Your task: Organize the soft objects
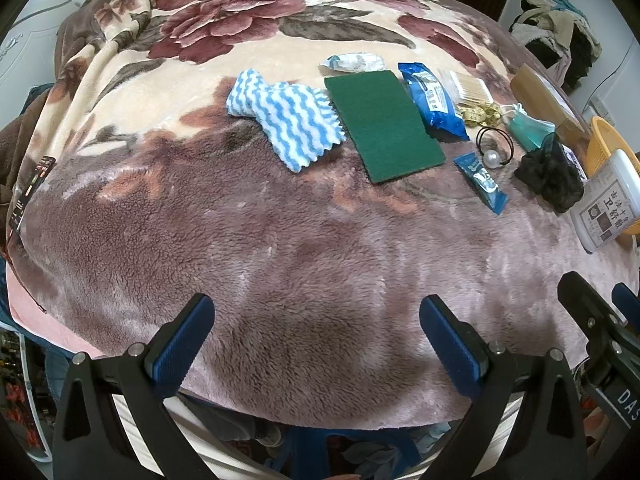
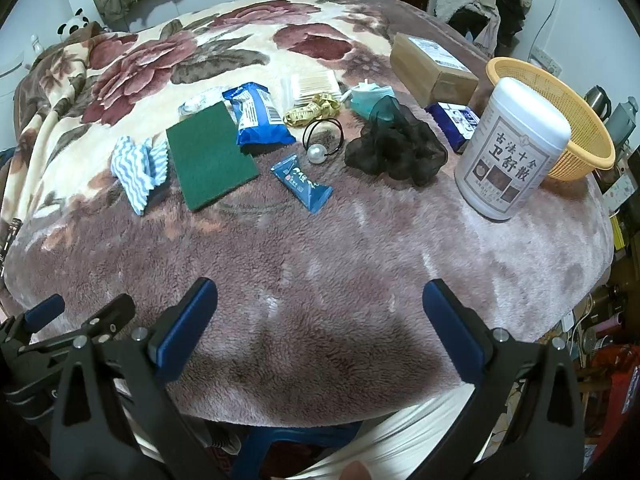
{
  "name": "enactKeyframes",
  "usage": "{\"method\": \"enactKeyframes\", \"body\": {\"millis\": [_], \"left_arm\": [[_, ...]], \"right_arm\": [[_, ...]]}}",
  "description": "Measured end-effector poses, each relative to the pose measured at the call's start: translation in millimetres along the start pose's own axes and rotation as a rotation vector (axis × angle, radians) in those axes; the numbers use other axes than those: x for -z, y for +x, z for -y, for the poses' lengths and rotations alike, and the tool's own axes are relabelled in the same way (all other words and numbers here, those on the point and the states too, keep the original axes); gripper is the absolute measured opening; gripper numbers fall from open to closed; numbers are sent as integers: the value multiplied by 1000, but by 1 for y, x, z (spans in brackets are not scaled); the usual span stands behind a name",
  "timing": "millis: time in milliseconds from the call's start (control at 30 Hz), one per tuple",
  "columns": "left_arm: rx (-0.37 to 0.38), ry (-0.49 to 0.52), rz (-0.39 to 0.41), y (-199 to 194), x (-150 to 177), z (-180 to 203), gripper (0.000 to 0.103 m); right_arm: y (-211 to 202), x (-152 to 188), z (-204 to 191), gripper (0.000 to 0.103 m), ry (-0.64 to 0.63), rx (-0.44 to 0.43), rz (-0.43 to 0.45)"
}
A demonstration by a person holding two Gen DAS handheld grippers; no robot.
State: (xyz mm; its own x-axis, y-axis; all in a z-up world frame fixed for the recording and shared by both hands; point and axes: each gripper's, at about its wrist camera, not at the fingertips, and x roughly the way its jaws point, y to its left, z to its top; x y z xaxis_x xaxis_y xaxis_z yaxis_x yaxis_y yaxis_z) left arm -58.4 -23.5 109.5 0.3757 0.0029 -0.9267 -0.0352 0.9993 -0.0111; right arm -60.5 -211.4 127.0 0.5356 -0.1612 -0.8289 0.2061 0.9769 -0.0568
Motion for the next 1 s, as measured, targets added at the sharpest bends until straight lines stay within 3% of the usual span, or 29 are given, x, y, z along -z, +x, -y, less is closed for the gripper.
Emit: {"method": "enactKeyframes", "body": {"millis": [400,767,1000], "left_arm": [[-3,0,-13,7,-3,-1,103],[-23,-52,-20,18,-17,-28,103],[9,-50,-15,28,-29,-32,103]], "right_arm": [[7,2,-1,103,0,-2,-9],[19,-5,11,103,20,13,-17],[33,-10,22,103,32,15,-31]]}}
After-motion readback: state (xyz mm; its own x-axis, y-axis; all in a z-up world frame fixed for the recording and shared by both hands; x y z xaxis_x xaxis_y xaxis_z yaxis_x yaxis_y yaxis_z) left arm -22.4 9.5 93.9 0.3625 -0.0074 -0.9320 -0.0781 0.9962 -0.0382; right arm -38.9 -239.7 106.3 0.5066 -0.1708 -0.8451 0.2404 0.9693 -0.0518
